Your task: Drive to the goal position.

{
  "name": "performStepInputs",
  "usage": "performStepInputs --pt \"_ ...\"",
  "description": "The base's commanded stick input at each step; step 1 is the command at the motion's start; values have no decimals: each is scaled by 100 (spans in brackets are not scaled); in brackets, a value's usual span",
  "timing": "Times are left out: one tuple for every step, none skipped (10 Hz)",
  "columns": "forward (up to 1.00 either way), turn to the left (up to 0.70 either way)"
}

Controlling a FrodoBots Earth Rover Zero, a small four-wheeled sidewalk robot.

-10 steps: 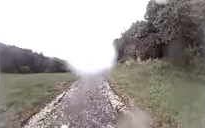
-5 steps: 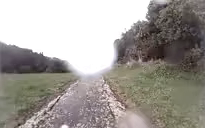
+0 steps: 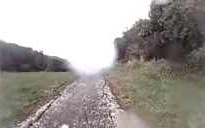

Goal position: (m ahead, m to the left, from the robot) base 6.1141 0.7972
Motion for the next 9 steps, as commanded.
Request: performStepInputs --pt "70 0" --pt "70 0" --pt "70 0" --pt "70 0" --pt "70 0" --pt "70 0" --pt "70 0" --pt "70 0" --pt "70 0"
